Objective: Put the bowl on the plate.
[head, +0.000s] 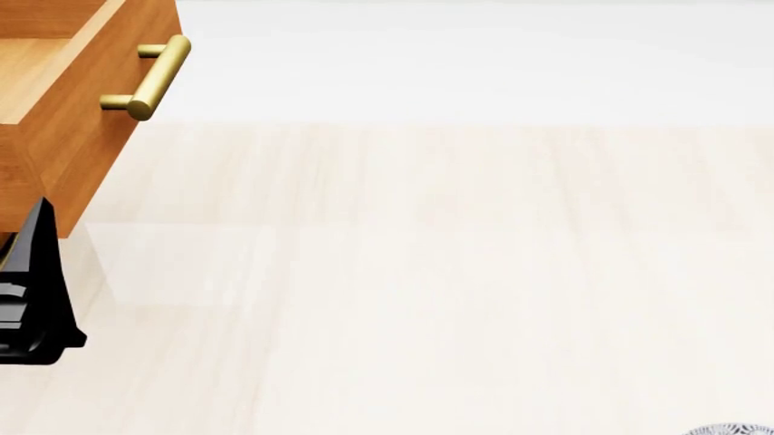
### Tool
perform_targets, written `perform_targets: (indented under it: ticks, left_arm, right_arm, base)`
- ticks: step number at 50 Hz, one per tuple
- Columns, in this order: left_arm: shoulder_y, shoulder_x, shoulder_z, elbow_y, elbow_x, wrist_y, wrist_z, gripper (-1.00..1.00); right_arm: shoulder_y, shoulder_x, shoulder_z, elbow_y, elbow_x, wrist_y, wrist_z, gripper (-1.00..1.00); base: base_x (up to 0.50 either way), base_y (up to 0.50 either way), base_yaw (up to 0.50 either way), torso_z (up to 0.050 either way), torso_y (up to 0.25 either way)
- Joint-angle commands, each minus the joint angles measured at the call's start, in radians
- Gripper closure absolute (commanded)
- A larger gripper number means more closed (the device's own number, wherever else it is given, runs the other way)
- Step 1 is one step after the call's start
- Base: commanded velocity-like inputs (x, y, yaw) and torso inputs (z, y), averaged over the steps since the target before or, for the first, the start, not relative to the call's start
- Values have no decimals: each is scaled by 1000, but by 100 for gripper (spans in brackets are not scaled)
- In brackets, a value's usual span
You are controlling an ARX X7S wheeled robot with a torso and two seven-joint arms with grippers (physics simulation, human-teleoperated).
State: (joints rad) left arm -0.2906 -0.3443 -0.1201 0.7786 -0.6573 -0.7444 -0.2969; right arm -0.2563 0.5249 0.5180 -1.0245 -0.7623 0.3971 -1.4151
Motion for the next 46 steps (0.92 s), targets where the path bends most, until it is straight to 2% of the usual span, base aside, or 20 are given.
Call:
perform_targets:
  ticks: [1,4,6,8,10,11,16,18,21,24,27,29,33,40,43,46]
  left_arm:
    - [8,-5,-2,20,-16,-4,-8,-100]
    - [11,-5,-3,25,-23,-5,-9,-100]
    - [20,-6,-8,43,-35,-7,-9,-100]
    - [29,-6,-15,51,-47,-3,-6,-100]
    - [53,3,-39,55,-75,13,6,-100]
    - [63,7,-48,58,-87,22,12,-100]
    - [123,17,-54,79,-69,118,87,-100]
    - [169,26,-41,80,-42,171,131,-100]
    - [208,35,-34,82,-29,227,176,-100]
    - [237,36,-43,90,-59,270,227,-100]
    - [300,62,-32,75,-27,355,292,-100]
    - [317,69,-24,55,-25,370,311,-100]
    - [350,88,5,-15,-9,388,341,-100]
    - [340,113,7,-124,-33,395,353,-100]
    - [343,125,28,-184,-17,410,377,-100]
    - [346,132,23,-229,-57,407,393,-100]
  right_arm:
    - [205,-231,198,-23,132,-273,-155,-100]
    - [238,-273,207,-23,164,-296,-155,-100]
    - [317,-377,204,-23,204,-326,-155,-100]
    - [345,-433,202,-23,232,-350,-155,-100]
    - [406,-525,158,-23,279,-313,-119,-100]
    - [369,-525,108,-23,310,-300,-28,-100]
    - [260,-524,-11,-23,409,-247,178,-100]
    - [189,-524,-71,-23,523,-264,316,-100]
    - [163,-523,-108,-23,653,-228,438,-100]
    - [150,-518,-137,-22,734,-186,524,-100]
    - [96,-519,-190,18,827,-215,625,-100]
    - [73,-512,-196,28,904,-191,653,-100]
    - [67,-520,-223,152,1067,-222,804,-100]
    - [46,-505,-316,336,1181,-255,828,-100]
    - [80,-484,-298,406,1385,-124,861,-100]
    - [87,-485,-313,494,1396,-138,840,-100]
  base:
    - [0,0,0,0,0]
    - [0,0,0,0,0]
    - [0,0,0,0,0]
    - [0,0,0,0,0]
    - [0,0,0,0,0]
    - [0,0,0,0,0]
    - [0,0,0,0,0]
    - [0,0,0,0,0]
    - [0,0,0,0,0]
    - [0,0,0,0,0]
    - [0,0,0,0,0]
    - [0,0,0,0,0]
    - [0,0,0,0,0]
    - [0,0,0,0,0]
    - [0,0,0,0,0]
    - [0,0,0,0,0]
